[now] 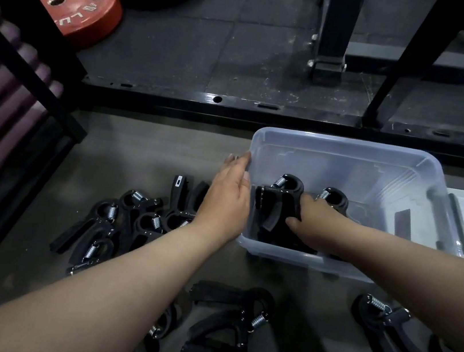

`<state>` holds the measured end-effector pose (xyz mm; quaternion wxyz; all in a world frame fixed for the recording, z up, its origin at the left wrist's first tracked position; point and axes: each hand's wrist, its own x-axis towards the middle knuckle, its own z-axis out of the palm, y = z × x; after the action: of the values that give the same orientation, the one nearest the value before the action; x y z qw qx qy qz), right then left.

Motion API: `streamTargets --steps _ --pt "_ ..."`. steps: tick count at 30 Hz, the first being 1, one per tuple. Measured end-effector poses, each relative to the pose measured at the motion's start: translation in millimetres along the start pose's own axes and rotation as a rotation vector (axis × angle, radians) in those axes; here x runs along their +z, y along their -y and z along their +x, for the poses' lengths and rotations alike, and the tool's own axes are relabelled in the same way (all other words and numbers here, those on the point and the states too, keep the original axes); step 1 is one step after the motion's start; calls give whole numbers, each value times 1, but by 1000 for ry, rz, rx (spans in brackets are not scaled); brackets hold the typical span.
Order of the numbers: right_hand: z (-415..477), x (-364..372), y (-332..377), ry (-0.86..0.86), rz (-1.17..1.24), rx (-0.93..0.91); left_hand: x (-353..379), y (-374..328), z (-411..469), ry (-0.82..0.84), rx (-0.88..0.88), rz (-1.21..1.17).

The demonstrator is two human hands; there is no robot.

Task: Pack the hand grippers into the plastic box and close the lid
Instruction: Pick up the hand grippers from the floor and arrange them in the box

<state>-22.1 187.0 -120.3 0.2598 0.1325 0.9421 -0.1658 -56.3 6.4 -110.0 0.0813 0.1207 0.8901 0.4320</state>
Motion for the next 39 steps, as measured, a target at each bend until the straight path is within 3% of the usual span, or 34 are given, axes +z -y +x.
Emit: streamTargets --steps 10,14,16,19,21,25,27,31,36,39 --pt "0 7 -4 55 39 -15 1 1 1 10 -3 -13" --pt "-15 1 4 -21 -100 32 1 2 1 7 -2 -17" --pt "-18 -4 11 -184 -137 -72 1 3 3 8 -5 -29" --pt "-19 -11 32 -357 160 -281 1 4 2 3 -1 -40" --pt "-15 -13 49 -408 306 -384 1 6 2 1 8 -83" --pt "-7 -12 81 -384 323 -446 -6 10 -3 -36 -8 -216" --pt "-5 -6 90 -334 302 -405 -13 19 -7 -117 -52 -250" --pt "-4 6 99 -363 197 -436 -36 56 -7 -297 -345 -275" --pt "0 6 98 -337 201 -464 -55 116 -10 -146 -504 -14" --pt "0 9 99 -365 210 -462 -51 138 -17 -15 -394 344"
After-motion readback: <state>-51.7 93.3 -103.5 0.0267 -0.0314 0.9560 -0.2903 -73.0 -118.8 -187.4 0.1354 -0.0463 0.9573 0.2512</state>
